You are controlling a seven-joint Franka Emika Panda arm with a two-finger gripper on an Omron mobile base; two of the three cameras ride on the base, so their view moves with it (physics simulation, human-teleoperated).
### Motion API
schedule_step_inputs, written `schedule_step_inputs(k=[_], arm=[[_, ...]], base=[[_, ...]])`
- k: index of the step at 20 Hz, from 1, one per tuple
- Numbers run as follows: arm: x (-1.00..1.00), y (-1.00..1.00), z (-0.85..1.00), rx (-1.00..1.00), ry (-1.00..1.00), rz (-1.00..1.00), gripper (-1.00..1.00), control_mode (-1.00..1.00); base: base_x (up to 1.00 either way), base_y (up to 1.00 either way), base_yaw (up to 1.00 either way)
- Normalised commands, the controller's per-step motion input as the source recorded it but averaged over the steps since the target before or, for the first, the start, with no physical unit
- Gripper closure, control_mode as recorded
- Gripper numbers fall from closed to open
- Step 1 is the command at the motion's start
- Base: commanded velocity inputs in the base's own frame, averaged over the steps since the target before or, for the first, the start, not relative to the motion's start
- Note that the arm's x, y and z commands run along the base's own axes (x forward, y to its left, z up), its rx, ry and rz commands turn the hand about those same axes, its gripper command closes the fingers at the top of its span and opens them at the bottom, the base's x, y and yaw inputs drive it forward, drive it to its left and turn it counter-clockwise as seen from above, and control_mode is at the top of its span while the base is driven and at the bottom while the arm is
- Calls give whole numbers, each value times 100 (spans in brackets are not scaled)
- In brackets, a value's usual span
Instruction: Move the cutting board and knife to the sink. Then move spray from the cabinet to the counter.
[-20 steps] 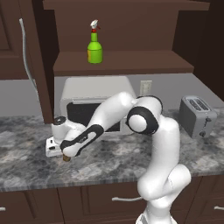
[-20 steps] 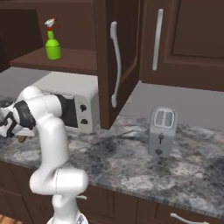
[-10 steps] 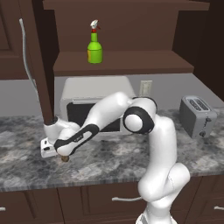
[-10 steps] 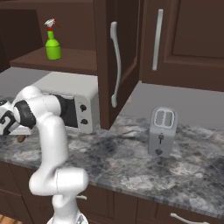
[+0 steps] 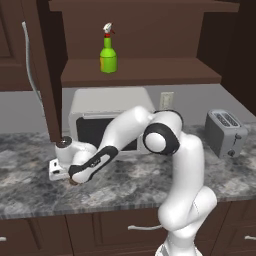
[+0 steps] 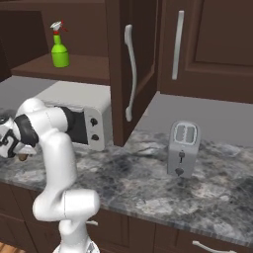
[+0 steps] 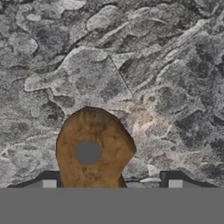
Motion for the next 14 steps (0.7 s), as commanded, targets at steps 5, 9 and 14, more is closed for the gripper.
schedule_step_inputs(k=[5, 9, 14], arm=[[-18, -49, -39, 14, -9, -1, 100, -100], [0, -2, 0, 0, 0, -1, 100, -100], [0, 2, 36, 0, 0, -3, 100, -100]], base=[[0, 0, 0], [0, 0, 0], [0, 0, 0]])
